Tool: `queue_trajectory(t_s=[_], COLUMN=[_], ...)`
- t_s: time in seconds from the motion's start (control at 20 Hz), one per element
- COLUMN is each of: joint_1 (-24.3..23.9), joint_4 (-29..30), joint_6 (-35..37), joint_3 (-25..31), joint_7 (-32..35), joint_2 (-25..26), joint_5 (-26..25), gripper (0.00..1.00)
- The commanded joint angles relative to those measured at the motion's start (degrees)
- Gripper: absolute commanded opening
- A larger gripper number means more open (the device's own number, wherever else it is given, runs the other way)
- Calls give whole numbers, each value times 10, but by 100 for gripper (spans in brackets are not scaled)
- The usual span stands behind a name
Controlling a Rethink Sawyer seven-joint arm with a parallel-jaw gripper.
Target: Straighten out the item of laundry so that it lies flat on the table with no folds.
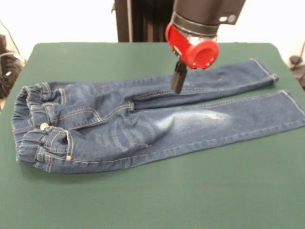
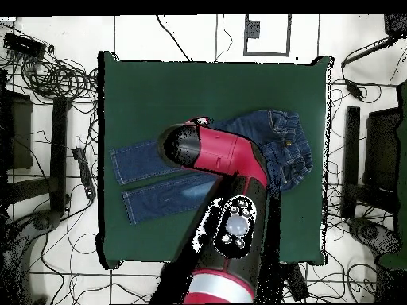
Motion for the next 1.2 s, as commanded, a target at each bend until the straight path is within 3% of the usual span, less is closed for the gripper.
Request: queue_trajectory(t_s=[0.05, 0.45, 1.2], joint_1=[-26, -66, -126], joint_4=[56, 60, 49], joint_6=[-17, -22, 45], joint_3=[143, 177, 232], joint_7=[-127, -124, -137], joint_2=[32, 21, -20], joint_5=[-70, -130, -205], gripper=[0, 0, 0])
